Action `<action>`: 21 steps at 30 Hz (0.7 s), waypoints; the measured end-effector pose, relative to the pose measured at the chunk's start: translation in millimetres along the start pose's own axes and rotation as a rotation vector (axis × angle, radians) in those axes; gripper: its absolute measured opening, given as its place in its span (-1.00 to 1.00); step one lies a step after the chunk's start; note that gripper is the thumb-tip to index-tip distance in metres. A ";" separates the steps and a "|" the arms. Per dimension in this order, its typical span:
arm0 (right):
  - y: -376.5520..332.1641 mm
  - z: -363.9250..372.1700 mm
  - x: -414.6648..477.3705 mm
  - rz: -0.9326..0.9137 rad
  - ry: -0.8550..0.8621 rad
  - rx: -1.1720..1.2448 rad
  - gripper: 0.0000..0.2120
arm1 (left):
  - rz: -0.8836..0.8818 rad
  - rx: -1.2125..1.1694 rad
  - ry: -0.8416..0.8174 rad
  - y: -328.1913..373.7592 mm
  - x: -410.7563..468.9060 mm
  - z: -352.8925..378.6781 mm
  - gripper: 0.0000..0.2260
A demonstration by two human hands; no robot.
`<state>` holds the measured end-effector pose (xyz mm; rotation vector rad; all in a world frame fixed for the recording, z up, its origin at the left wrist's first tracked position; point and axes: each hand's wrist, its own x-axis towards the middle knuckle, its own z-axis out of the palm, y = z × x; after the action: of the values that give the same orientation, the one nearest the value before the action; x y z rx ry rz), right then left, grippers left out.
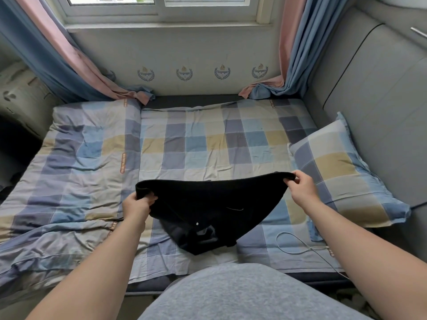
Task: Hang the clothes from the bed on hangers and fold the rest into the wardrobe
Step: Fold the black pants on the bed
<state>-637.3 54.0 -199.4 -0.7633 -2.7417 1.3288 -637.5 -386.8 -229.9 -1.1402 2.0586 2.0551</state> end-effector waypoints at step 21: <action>-298.4 -168.0 83.7 -0.757 0.458 0.030 -0.90 | 1.001 0.142 0.354 339.4 -26.8 54.1 -0.72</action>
<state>-803.1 57.2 111.7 0.0165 -2.2546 0.8824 -810.3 -371.7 68.0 -0.4719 3.3767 1.9913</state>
